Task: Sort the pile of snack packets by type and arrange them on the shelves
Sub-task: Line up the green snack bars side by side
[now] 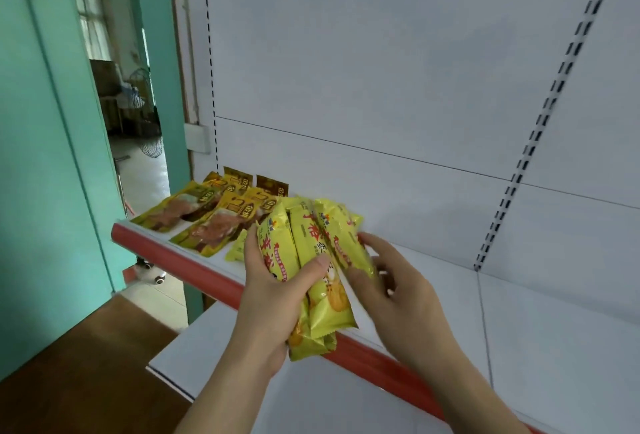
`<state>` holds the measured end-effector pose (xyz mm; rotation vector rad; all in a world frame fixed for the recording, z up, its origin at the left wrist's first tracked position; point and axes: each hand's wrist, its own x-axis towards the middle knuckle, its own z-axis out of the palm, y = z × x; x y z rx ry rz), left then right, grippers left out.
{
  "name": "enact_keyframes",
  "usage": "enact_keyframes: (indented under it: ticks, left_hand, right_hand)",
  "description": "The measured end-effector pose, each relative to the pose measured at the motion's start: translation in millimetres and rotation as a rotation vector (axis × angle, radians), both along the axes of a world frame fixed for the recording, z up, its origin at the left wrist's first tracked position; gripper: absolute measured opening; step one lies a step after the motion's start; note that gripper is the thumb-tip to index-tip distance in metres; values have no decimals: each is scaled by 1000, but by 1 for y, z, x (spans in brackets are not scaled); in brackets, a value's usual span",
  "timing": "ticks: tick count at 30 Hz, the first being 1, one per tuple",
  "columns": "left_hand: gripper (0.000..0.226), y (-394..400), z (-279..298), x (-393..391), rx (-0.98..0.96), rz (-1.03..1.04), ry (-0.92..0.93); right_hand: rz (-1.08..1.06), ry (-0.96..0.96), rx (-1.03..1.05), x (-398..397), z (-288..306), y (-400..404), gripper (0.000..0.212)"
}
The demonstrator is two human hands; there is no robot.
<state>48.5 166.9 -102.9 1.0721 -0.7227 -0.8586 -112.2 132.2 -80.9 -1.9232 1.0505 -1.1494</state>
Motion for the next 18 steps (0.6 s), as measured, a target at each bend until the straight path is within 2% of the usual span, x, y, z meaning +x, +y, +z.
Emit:
enact_keyframes:
  ticks: [3,5,10,13,18]
  left_hand:
    - [111,-22,6,35,-11,10,6]
    - [114,-37,11,61,-5,21,-9]
    - [118,-75,28,115,5,28,-16]
    - [110,-98,30,140,-22,-8,-12]
    - [114,-124,26,175,15,-91,-2]
  right_hand:
    - [-126,149,-191,22,11,-51,35]
    - [-211,287,-278,36,15,-92,39]
    - [-214,589,-427,71,7,-181,41]
    - [-220,705,-432,93,-4,-215,42]
    - [-244,816,-347,118,-20,-239,42]
